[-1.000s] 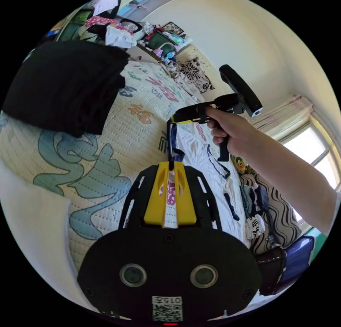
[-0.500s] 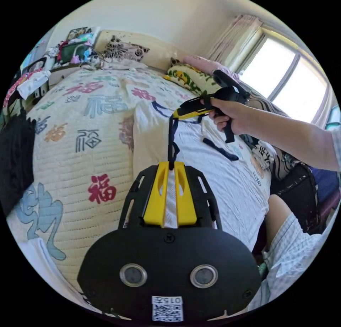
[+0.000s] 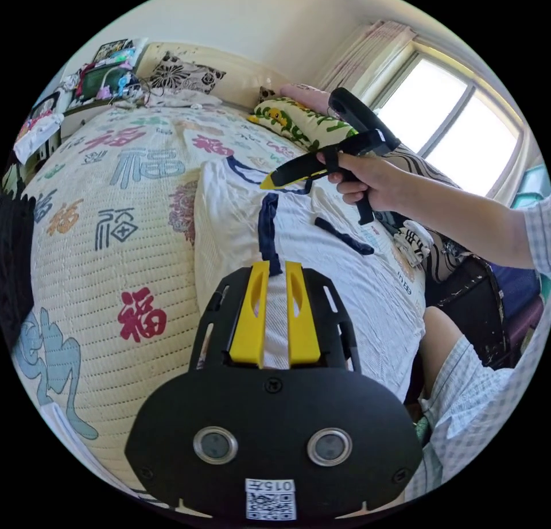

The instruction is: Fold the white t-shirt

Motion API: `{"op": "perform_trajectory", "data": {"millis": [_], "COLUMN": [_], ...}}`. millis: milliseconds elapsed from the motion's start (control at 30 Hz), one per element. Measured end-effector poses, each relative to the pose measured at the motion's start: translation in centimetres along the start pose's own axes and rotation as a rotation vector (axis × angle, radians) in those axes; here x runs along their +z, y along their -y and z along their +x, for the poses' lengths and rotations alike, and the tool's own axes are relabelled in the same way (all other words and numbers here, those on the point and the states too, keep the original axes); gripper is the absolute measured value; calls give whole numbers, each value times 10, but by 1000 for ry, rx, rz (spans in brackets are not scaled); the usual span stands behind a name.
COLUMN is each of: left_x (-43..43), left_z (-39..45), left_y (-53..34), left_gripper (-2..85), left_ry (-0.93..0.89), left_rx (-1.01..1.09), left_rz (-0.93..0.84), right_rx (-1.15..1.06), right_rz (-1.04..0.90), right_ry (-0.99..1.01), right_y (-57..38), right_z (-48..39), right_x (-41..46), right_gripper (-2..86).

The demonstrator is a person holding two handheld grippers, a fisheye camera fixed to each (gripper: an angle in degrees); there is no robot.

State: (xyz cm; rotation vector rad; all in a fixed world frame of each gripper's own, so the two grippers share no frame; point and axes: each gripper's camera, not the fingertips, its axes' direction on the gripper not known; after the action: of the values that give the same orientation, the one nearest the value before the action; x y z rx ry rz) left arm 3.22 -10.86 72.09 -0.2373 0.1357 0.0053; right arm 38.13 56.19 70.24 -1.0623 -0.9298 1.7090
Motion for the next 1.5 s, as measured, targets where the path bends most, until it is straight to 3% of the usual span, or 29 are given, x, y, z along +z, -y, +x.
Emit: {"op": "perform_trajectory", "data": {"millis": [133, 367, 500, 633, 800, 1033, 1200, 1333, 1500], "left_x": [9, -1, -46, -50, 28, 136, 106, 49, -37], "left_z": [-7, 0, -9, -16, -4, 28, 38, 65, 126], "left_y": [8, 26, 41, 102, 218, 268, 268, 245, 159], "left_gripper": [20, 42, 66, 93, 113, 82, 23, 16, 15], "left_ry": [-30, -132, -11, 46, 134, 379, 281, 153, 18], "left_rx": [-49, -5, -55, -63, 12, 163, 153, 183, 238], "left_rz": [-57, -179, 14, 66, -94, -455, -362, -217, -121], "right_rx": [109, 308, 289, 273, 258, 266, 229, 204, 82], "right_rz": [-55, 170, 223, 185, 89, 6, -10, 113, 205], "right_ry": [-50, 64, -46, -153, -176, -164, -103, -67, -10], "right_y": [-8, -54, -87, -111, -117, -149, -184, -237, -331], "right_z": [21, 78, 104, 131, 148, 166, 169, 153, 101], "right_x": [11, -69, -115, -138, -130, -125, -146, -190, -243], "right_gripper": [-6, 1, 34, 80, 116, 64, 7, 0, -3]}}
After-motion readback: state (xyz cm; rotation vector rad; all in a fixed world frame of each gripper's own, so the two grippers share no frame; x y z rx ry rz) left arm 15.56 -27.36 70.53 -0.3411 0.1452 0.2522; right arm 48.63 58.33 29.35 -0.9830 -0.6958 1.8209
